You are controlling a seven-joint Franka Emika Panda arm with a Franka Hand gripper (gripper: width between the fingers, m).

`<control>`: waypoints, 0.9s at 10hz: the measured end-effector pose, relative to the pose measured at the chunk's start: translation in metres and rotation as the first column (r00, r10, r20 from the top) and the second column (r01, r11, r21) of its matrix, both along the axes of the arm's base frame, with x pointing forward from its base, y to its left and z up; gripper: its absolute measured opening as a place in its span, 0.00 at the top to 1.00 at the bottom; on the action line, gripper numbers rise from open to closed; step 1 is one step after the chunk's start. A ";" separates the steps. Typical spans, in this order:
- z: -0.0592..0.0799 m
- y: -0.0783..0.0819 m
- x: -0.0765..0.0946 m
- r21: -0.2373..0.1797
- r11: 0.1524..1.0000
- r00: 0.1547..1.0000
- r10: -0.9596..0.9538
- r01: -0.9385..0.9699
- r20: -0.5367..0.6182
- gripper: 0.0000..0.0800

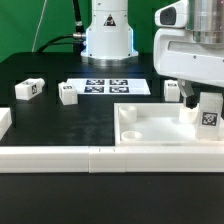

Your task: Assemble one leg

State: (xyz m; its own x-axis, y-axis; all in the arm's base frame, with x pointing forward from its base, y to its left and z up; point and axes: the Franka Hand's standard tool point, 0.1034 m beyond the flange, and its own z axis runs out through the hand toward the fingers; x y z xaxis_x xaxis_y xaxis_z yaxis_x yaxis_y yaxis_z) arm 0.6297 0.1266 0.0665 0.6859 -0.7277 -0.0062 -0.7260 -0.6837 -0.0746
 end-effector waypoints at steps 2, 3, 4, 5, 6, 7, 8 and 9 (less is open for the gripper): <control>0.000 -0.001 0.000 -0.025 0.983 0.983 0.184 -0.183 0.007 0.19; 0.001 -0.003 0.001 -0.041 0.950 0.951 0.310 -0.310 0.008 0.19; 0.001 -0.005 0.001 -0.049 0.924 0.925 0.380 -0.379 0.009 0.19; 0.001 -0.006 0.002 -0.053 0.909 0.910 0.414 -0.413 0.011 0.19; 0.002 -0.007 0.003 -0.061 0.886 0.887 0.462 -0.460 0.020 0.19; 0.001 -0.007 0.003 -0.061 0.886 0.886 0.462 -0.461 0.019 0.34; 0.001 -0.007 0.003 -0.061 0.886 0.887 0.461 -0.459 0.018 0.34; 0.001 -0.007 0.003 -0.061 0.886 0.887 0.461 -0.459 0.018 0.52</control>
Offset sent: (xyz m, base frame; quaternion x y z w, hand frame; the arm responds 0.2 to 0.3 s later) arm 0.0016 0.0015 0.0044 -0.0077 -0.0187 -0.2721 0.9621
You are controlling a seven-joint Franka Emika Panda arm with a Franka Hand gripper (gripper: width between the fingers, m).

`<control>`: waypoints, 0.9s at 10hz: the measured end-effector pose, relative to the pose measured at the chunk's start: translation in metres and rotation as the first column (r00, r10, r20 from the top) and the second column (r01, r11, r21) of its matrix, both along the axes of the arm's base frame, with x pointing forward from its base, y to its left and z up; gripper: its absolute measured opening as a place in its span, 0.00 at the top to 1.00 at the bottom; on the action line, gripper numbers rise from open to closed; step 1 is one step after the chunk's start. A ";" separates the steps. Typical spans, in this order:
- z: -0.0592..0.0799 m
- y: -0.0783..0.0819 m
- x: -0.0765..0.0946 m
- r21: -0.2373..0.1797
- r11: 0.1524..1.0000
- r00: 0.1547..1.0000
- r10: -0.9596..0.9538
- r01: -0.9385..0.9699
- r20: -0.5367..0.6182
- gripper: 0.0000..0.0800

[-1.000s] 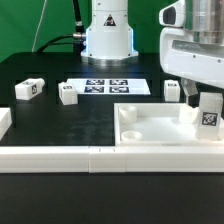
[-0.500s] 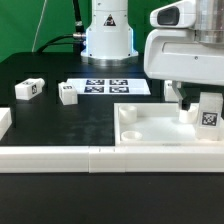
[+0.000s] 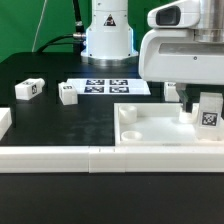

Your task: Assemble one leg

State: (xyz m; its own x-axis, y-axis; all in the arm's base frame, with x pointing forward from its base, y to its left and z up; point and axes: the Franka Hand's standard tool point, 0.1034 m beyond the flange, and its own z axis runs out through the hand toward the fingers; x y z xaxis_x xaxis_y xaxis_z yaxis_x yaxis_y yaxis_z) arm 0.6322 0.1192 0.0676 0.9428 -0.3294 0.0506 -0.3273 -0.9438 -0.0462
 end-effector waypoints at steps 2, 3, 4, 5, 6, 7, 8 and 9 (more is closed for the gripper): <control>0.000 0.000 0.000 0.002 1.000 1.000 -0.022 0.022 -0.001 0.64; 0.000 0.000 0.000 0.004 0.999 0.999 -0.051 0.051 -0.002 0.64; 0.000 -0.002 0.000 0.007 0.997 0.997 -0.079 0.079 -0.003 0.64; 0.000 -0.002 0.000 0.013 0.983 0.983 -0.181 0.181 -0.006 0.64; 0.000 -0.001 0.000 0.024 0.947 0.947 -0.319 0.320 -0.014 0.64; 0.000 -0.002 0.000 0.034 0.894 0.895 -0.446 0.446 -0.023 0.64; 0.000 -0.003 0.000 0.040 0.842 0.843 -0.537 0.538 -0.031 0.64; 0.000 -0.003 0.000 0.044 0.775 0.776 -0.629 0.631 -0.039 0.64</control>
Offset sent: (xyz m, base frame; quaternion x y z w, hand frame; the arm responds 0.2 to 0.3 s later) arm -0.0022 -0.0057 0.0000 0.0051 -0.0147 0.0676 0.9976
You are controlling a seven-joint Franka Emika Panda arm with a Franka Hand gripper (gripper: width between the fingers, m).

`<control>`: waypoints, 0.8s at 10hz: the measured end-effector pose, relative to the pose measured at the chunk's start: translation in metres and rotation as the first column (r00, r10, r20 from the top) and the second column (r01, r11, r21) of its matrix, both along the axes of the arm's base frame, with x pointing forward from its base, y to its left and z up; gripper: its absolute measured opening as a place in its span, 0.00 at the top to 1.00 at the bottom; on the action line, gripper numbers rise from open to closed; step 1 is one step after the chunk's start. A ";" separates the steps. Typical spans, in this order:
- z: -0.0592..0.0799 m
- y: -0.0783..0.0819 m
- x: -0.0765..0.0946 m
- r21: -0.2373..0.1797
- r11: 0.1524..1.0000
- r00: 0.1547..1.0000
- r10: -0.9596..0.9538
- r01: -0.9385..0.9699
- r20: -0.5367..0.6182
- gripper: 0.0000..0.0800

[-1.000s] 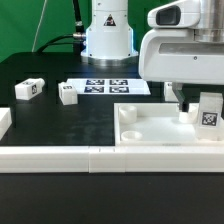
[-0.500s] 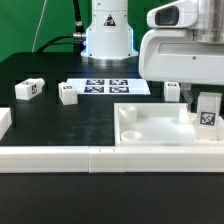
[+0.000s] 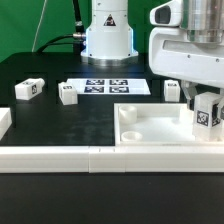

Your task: Assemble one leg

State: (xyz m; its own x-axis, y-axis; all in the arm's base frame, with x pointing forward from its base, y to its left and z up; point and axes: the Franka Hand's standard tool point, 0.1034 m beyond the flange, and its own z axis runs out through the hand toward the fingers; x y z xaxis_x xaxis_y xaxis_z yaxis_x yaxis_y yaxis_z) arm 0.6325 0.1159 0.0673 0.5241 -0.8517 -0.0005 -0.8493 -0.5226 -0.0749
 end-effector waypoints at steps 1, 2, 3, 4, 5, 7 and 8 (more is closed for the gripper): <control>0.000 0.000 0.000 0.002 0.999 0.999 -0.037 0.037 -0.002 0.64; 0.000 0.000 0.000 0.003 0.999 0.999 -0.044 0.044 -0.002 0.54; 0.000 0.000 0.000 0.004 0.998 0.998 -0.057 0.057 -0.003 0.37; 0.000 0.001 0.000 0.005 0.997 0.997 -0.077 0.077 -0.004 0.37; 0.000 0.002 -0.001 0.007 0.995 0.995 -0.097 0.097 -0.008 0.22; -0.002 0.004 -0.002 0.043 0.940 0.941 -0.338 0.339 -0.029 0.19; -0.003 0.005 -0.002 0.048 0.901 0.902 -0.429 0.431 -0.039 0.19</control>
Offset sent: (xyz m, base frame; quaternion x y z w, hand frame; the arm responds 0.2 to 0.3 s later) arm 0.0000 0.0000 0.0000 0.0000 0.0000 0.0799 0.9968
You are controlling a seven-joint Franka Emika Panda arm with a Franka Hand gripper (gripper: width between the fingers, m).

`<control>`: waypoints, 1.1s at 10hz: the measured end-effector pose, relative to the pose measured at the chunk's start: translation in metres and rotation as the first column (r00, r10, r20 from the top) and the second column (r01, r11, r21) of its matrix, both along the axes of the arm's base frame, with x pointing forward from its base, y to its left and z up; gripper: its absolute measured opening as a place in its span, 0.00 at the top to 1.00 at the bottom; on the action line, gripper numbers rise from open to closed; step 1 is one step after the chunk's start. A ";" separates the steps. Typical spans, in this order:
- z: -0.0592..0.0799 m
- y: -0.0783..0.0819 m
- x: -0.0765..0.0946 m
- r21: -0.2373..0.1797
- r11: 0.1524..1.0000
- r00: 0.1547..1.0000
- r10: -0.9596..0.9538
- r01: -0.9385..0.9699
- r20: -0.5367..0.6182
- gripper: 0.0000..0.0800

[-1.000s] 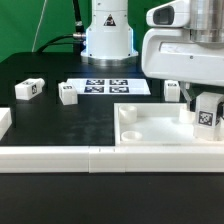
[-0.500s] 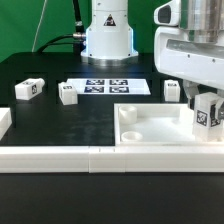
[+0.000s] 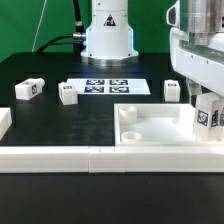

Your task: Assemble one leg

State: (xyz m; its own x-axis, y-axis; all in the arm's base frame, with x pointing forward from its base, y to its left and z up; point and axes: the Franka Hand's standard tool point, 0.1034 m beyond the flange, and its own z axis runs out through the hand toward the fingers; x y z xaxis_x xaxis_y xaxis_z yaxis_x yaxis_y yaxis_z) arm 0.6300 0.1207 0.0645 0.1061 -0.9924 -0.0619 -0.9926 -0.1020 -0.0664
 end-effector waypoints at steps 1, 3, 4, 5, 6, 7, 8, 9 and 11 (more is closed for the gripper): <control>0.000 0.002 0.000 0.016 0.990 0.990 -0.141 0.141 -0.011 0.19; 0.000 0.004 -0.001 0.025 0.965 0.965 -0.260 0.261 -0.023 0.19; 0.000 0.006 -0.001 0.032 0.951 0.951 -0.307 0.308 -0.029 0.19; 0.000 0.006 -0.001 0.031 0.957 0.957 -0.289 0.289 -0.027 0.35; 0.000 0.005 -0.001 0.031 0.957 0.957 -0.289 0.290 -0.027 0.51; 0.000 0.005 -0.001 0.030 0.958 0.958 -0.285 0.286 -0.027 0.60; 0.000 0.005 -0.001 0.030 0.958 0.958 -0.284 0.285 -0.027 0.60; 0.000 0.005 -0.001 0.030 0.958 0.958 -0.284 0.285 -0.027 0.64; 0.000 0.005 -0.001 0.030 0.958 0.958 -0.285 0.286 -0.027 0.64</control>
Offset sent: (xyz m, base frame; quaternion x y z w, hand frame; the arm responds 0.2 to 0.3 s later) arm 0.0020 0.0016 0.0014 -0.0013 -0.0025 0.2212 0.9752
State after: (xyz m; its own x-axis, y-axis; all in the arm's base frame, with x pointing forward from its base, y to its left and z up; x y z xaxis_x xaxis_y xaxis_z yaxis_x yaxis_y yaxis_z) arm 0.6293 0.1259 0.0647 -0.1832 -0.9785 -0.0949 -0.9813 0.1878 -0.0423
